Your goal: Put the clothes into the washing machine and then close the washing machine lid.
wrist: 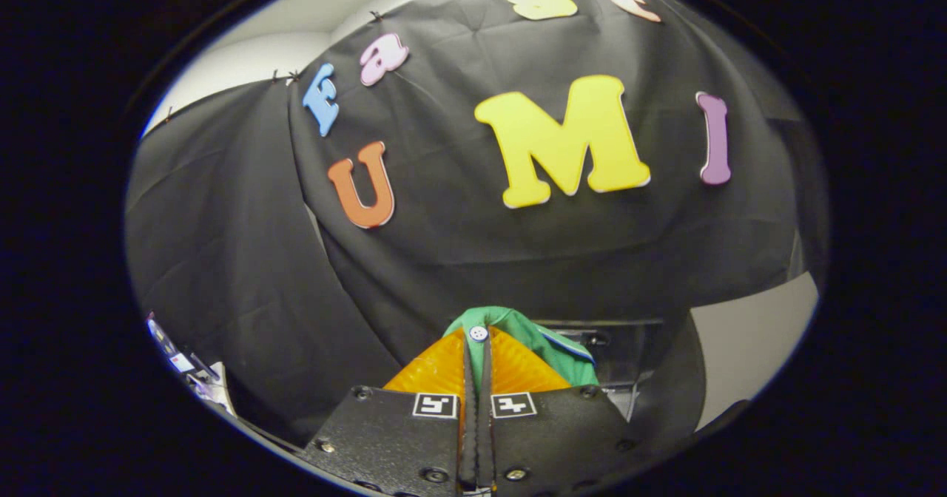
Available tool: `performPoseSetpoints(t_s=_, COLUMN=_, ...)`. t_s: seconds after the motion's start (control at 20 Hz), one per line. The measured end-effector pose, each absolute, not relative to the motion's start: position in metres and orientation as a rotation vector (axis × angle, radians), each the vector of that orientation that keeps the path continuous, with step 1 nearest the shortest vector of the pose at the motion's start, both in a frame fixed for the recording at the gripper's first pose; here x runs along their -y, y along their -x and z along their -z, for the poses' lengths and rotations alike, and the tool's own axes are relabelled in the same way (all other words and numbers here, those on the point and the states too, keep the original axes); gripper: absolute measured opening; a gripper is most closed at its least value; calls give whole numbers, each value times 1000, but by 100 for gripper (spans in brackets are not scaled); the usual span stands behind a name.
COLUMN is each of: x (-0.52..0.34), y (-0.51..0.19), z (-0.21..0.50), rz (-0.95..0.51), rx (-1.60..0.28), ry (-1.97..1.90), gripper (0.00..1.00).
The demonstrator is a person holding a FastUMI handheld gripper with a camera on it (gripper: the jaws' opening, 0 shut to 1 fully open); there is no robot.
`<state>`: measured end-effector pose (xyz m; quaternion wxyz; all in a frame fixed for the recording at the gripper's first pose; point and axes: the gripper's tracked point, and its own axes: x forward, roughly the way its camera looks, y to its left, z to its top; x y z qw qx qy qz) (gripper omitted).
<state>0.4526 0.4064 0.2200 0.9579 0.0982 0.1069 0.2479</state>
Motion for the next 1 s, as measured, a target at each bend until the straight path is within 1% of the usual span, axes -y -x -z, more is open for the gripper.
performPoseSetpoints(t_s=0.3, x=-416, y=-514, z=-119, rz=-422, rx=-420, ry=-251, gripper=4)
performPoseSetpoints(t_s=0.45, x=-412, y=-533, z=-67, rz=-364, rx=-513, ry=-231, gripper=4)
performPoseSetpoints(t_s=0.8, x=-411, y=-545, z=28, rz=-278, rx=-704, ry=-208, gripper=4)
performPoseSetpoints(t_s=1.0, x=-413, y=-537, z=64, rz=-241, rx=-827, ry=-204, gripper=4)
